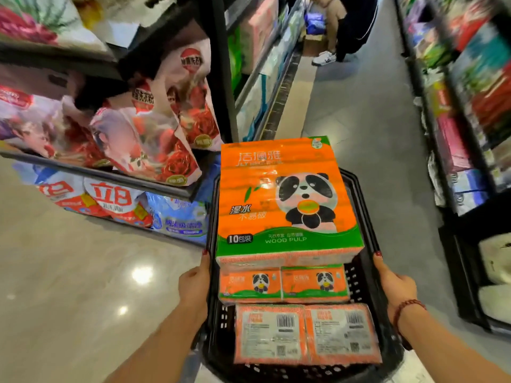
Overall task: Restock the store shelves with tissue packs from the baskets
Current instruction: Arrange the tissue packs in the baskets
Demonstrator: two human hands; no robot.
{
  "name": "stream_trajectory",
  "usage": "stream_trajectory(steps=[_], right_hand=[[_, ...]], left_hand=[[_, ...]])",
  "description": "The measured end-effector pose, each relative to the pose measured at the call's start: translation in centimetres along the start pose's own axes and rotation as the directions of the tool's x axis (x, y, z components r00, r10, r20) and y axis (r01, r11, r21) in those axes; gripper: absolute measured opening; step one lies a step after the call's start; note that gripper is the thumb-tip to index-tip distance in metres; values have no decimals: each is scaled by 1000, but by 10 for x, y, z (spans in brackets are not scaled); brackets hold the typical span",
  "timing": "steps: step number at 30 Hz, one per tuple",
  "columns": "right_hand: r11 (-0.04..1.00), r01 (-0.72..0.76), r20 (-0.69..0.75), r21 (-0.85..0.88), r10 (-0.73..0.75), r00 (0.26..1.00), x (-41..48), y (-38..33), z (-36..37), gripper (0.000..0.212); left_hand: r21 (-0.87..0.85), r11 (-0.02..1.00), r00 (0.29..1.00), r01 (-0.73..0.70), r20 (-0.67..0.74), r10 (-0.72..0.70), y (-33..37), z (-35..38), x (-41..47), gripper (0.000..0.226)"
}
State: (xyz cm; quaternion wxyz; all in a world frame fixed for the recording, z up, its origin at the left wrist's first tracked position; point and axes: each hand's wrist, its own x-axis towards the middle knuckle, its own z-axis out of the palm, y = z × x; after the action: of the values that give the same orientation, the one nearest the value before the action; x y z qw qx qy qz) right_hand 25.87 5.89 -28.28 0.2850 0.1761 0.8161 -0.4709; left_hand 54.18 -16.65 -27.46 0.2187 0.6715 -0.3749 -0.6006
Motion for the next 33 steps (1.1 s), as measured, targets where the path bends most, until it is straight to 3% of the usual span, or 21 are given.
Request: stream_trajectory(steps=[4, 9, 16, 24, 33], right_hand=[[998, -34, -81, 54, 39, 996, 37, -50, 25, 60], [991, -73, -72, 116, 82, 994, 109, -102, 60, 68], [979, -108, -112, 171, 128, 985, 208, -151, 126, 66], [972, -157, -133, 175, 181, 974, 303, -135, 219, 50], [983, -122, -159, 139, 143, 977, 364, -81, 302, 55]], left_hand=[[84, 995, 998, -54, 44, 50, 58, 60, 60, 51], [225, 969, 994, -100, 68, 87, 110, 142, 130, 53], [262, 963, 995, -67, 92, 44, 153, 228, 232, 46], [235, 972, 998, -28, 63, 14, 149, 280, 354, 46], [291, 957, 996, -11, 83, -14, 103, 280, 453, 39]])
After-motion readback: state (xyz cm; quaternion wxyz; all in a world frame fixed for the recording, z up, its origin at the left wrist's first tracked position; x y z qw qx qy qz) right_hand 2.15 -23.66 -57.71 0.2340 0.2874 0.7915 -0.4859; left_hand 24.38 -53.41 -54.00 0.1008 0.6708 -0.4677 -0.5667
